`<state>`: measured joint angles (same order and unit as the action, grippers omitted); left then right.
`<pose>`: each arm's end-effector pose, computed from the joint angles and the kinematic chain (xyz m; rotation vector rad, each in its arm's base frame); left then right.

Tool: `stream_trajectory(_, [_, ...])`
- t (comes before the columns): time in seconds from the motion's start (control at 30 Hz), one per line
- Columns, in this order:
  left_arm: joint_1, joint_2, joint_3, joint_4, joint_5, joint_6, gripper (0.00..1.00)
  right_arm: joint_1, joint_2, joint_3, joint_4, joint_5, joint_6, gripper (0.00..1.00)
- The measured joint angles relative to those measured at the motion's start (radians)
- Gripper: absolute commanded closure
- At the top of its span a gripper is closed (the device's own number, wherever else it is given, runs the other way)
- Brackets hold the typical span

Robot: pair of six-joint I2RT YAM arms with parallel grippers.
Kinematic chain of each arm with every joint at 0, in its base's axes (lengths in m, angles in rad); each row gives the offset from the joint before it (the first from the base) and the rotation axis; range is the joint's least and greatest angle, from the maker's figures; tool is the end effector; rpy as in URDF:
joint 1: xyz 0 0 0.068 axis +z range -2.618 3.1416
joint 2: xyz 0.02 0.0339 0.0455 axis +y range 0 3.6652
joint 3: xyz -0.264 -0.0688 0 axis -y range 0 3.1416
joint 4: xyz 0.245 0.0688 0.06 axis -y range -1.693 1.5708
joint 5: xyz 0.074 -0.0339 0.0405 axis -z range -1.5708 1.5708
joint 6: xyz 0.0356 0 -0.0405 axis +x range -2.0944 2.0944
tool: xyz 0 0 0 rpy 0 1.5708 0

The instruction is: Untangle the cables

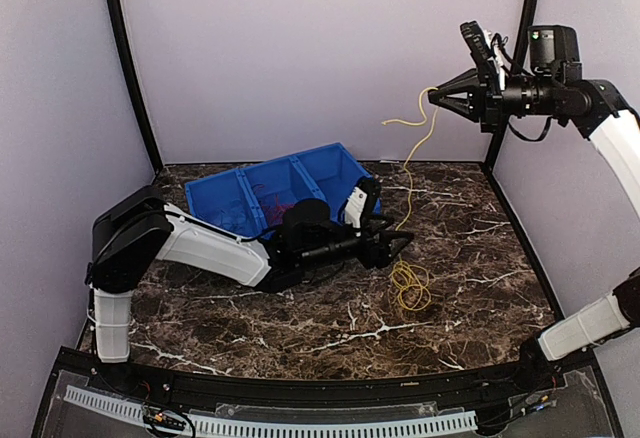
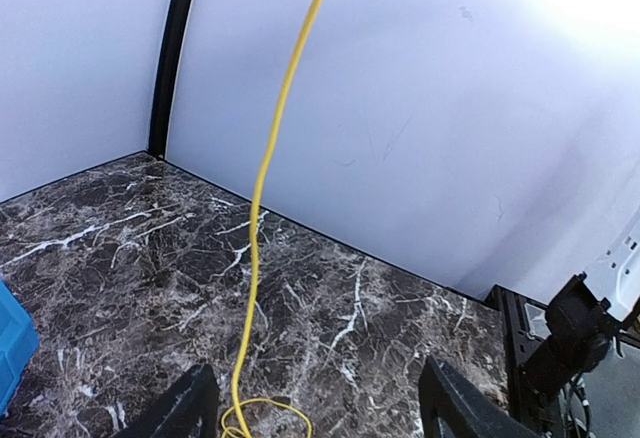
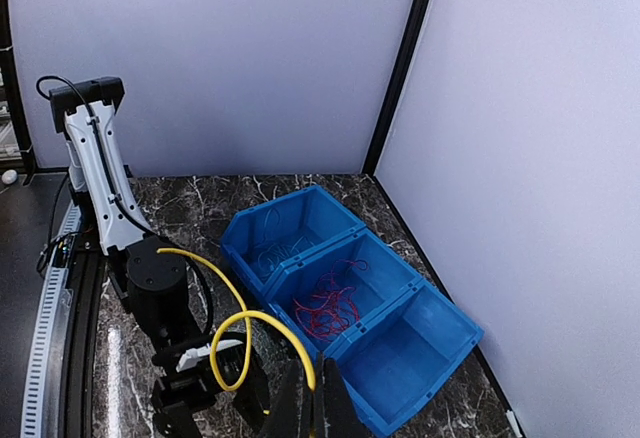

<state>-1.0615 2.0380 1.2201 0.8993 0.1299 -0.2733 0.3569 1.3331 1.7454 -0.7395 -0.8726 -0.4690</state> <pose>0.2198 -0.4031 0.2203 0.7193 1.4353 -1.1572 0.2247 0.1129 0.4921 -1.2354 1.3655 0.7429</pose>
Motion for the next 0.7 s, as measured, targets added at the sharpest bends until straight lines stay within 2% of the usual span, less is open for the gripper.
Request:
stream_trajectory(0.1, [0.000,0.074,0.082,-0.019,-0.026,0.000,0.38,0.005,0.000,-0.003,0.000,-0.004,0.003,1.00])
stream_trajectory(0.17, [0.000,0.128,0.134,-0.027,-0.041,0.003,0.47,0.007,0.000,-0.003,0.001,-0.007,0.008,1.00])
stream_trajectory(0.27, [0.001,0.203,0.200,-0.032,-0.043,0.007,0.52,0.009,0.002,0.016,-0.005,-0.014,0.020,1.00])
stream_trajectory(0.43, [0.002,0.309,0.248,-0.006,-0.010,-0.003,0.65,-0.003,0.049,0.227,-0.017,-0.023,0.063,1.00])
stream_trajectory(0.53, [0.002,0.371,0.288,-0.002,0.025,-0.011,0.68,-0.044,0.069,0.382,-0.005,-0.027,0.091,1.00])
stream_trajectory(0.7, [0.002,0.436,0.335,-0.012,0.068,-0.026,0.69,-0.072,0.082,0.527,0.032,-0.041,0.129,1.00])
